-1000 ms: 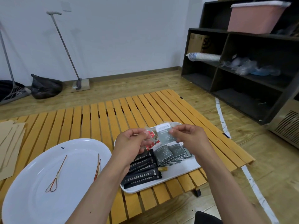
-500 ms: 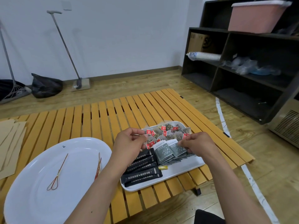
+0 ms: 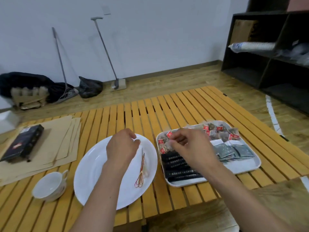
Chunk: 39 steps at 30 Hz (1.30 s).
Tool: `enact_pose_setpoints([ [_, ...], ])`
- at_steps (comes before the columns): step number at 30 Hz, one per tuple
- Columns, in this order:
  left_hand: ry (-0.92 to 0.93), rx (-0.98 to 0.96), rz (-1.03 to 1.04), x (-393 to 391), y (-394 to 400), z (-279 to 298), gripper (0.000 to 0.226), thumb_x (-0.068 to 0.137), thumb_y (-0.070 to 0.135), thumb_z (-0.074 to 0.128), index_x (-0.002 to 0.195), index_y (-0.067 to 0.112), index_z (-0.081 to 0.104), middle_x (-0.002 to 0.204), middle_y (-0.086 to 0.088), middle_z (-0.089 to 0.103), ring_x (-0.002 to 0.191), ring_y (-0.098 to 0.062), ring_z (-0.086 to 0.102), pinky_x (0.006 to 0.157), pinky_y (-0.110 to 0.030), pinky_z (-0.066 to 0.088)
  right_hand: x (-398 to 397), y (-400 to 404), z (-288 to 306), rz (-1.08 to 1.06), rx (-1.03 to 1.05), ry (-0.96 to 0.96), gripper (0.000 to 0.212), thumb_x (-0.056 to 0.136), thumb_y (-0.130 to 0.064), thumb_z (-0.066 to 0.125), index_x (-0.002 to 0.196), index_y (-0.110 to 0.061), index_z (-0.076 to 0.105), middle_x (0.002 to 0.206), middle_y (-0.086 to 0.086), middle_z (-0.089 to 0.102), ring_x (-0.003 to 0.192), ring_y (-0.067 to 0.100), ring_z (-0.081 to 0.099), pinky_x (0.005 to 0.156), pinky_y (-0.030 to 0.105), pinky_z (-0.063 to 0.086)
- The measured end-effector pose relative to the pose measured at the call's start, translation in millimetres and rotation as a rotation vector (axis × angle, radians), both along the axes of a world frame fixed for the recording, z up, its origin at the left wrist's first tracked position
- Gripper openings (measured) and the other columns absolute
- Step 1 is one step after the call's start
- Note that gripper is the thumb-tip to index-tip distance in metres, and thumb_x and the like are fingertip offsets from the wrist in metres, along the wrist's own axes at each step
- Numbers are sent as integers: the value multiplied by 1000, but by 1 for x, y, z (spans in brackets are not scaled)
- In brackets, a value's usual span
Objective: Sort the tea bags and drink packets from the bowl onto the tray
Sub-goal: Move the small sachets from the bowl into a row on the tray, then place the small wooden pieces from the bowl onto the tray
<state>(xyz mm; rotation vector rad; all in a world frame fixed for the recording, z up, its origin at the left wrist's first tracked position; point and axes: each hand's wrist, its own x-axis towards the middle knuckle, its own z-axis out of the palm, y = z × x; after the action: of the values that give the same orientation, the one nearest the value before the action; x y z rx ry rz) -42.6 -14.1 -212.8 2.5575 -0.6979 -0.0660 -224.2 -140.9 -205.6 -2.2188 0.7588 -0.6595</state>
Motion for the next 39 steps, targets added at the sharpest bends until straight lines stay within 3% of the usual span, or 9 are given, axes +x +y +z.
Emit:
enact_pose_setpoints([
  [3, -1, 175, 123, 22, 30, -6, 23, 88, 34, 72, 105, 19, 70, 106, -2, 72, 98, -26, 67, 73, -30, 48, 31, 30, -11, 156, -199, 188, 19, 89, -42, 66, 103, -32, 74, 92, -12, 75, 88, 9, 68, 76, 34, 57],
  [6, 47, 308, 156, 34, 47, -17, 22, 86, 39, 72, 82, 18, 67, 80, 1, 69, 76, -21, 63, 62, -28, 44, 57, 54, -20, 274, -411, 390, 33, 94, -47, 58, 118, -26, 68, 104, 0, 73, 100, 25, 65, 83, 37, 54],
  [10, 103, 364, 155, 37, 54, -27, 23, 84, 35, 70, 72, 19, 60, 61, 0, 64, 66, -19, 65, 53, -25, 42, 79, 80, -29, 274, -546, 550, 27, 96, -42, 57, 102, -17, 64, 99, 7, 69, 100, 29, 61, 88, 41, 39],
  [14, 134, 348, 139, 39, 55, -28, 23, 82, 12, 67, 64, 15, 54, 54, 1, 61, 56, -17, 62, 46, -23, 37, 91, 94, -32, 302, -502, 618, 19, 89, -27, 71, 88, -18, 54, 100, 8, 66, 91, 29, 64, 76, 36, 36],
  [17, 186, 317, 106, 40, 53, -27, 25, 80, 7, 70, 66, 18, 53, 59, 3, 57, 57, -16, 54, 46, -24, 36, 98, 94, -37, 322, -344, 582, 28, 78, -12, 77, 77, -16, 49, 93, 11, 59, 77, 30, 55, 60, 31, 37],
  [20, 394, 245, 67, 37, 50, -25, 31, 74, 8, 73, 52, 15, 53, 42, 2, 54, 48, -19, 54, 54, -26, 52, 103, 89, -46, 275, -178, 513, 32, 75, -5, 72, 69, -17, 43, 81, 4, 52, 74, 26, 50, 54, 30, 35],
  [26, 643, 144, -4, 25, 45, -19, 15, 81, 6, 64, 77, 0, 77, 70, -20, 74, 60, -24, 65, 77, -34, 62, 110, 87, -50, 130, 26, 426, 33, 67, -3, 65, 55, -18, 39, 55, 1, 39, 59, 27, 44, 41, 30, 32],
  [31, 834, -144, 6, 23, 48, -8, 19, 82, -4, 64, 94, -9, 77, 86, -28, 76, 70, -29, 72, 78, -39, 65, 110, 80, -45, 54, 227, 303, 29, 68, -19, 82, 86, -25, 61, 88, -5, 71, 87, 18, 66, 69, 32, 54],
  [39, 904, -401, 14, 23, 51, 5, 16, 86, 4, 76, 101, 2, 76, 94, -13, 81, 86, -24, 80, 72, -31, 60, 97, 66, -33, 13, 273, 49, 30, 67, -17, 83, 83, -29, 60, 76, -10, 70, 74, 9, 68, 69, 32, 57],
])
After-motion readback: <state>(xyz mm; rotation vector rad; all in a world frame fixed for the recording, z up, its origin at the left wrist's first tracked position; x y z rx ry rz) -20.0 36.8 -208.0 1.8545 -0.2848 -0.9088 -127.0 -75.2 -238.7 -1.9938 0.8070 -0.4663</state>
